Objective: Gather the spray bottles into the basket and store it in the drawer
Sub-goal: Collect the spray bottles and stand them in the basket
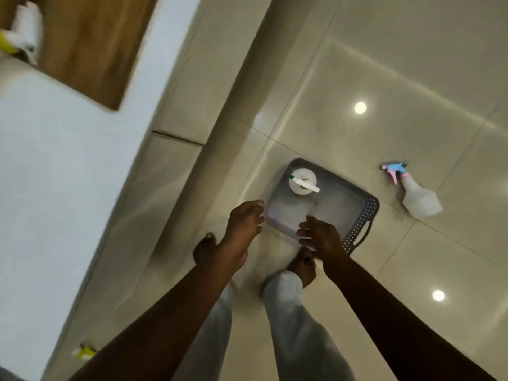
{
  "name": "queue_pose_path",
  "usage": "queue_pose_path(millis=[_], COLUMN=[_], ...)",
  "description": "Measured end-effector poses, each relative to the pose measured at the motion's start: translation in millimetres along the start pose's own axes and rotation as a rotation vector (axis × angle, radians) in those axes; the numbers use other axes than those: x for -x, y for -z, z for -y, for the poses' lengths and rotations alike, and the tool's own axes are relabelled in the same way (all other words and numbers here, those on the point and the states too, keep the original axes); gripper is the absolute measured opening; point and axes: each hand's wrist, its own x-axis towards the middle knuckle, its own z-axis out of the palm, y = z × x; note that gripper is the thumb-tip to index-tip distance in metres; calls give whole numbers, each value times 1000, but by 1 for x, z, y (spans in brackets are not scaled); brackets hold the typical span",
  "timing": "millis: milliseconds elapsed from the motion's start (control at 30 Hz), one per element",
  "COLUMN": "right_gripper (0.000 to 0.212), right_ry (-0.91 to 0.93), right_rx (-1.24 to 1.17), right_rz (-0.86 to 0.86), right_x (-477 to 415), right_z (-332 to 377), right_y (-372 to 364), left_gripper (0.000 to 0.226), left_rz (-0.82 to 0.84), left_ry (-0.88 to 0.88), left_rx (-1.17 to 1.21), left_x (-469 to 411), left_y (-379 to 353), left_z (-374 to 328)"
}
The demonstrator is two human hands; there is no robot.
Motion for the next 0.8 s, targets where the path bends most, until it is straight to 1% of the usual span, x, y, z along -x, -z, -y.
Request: queue_pose_path(millis=[67,133,267,333,400,567,667,800], right_gripper=[41,35,30,29,27,27,27,27], right_ry=[115,265,520,626,717,742,705,650], right_rx=[49,113,234,237,243,163,126,80], right_rz=[47,81,149,178,196,207,230,287], right_x=[41,79,135,154,168,192,202,211], right_z=[9,22,63,83,101,137,155,173], right_y=[-16,-37,-88,-114,-142,-220,-269,-331], left_gripper=[29,24,24,23,23,27,27,31], left_rz=[-21,-37,-113,-152,-196,-265,-336,-464], left_ry=[-75,-187,-400,-467,-499,-524,-546,-628], left_rx=[-3,5,4,46,69,141,161,138], left_x=[28,51,84,94,101,107,98,78], left_y=[20,41,87,112,139,219,276,348], left_z=[-20,-42,-80,-91,-99,-118,-140,-183])
